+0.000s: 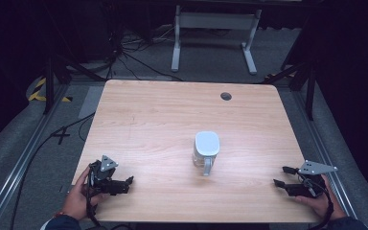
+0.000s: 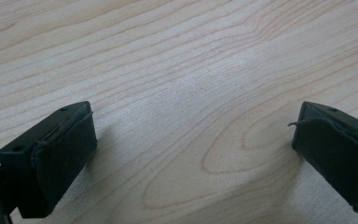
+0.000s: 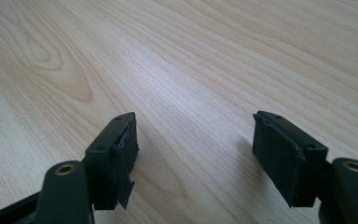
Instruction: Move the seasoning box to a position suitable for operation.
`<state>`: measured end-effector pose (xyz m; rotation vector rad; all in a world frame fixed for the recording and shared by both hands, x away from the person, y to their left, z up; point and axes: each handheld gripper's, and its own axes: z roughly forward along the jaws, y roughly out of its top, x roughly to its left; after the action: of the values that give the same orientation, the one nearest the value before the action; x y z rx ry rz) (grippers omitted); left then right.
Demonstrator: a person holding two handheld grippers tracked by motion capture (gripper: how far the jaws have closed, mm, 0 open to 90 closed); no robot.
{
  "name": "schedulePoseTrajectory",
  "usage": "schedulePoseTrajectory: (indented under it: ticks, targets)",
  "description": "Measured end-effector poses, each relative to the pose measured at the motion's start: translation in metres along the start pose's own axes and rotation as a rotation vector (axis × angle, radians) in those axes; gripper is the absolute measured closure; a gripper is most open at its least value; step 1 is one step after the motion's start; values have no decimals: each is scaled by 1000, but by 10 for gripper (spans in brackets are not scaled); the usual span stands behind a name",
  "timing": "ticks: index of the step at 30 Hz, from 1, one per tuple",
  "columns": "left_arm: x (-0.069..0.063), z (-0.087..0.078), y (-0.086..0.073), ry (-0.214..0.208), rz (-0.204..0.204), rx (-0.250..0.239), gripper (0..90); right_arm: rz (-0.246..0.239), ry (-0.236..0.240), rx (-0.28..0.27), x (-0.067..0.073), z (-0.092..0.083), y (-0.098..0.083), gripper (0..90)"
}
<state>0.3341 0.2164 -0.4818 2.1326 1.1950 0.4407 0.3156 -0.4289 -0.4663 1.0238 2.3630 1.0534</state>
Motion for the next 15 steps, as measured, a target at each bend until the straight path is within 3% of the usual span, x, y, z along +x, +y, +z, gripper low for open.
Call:
schedulePoseTrajectory:
  ticks: [4,15]
  targets:
    - [3,4,4,-27,34,-7,0,-1,-3,0,0,-1,0,310]
    - [1,6,6,-24,27,-7,0,1,-4,1,0,0,0,311]
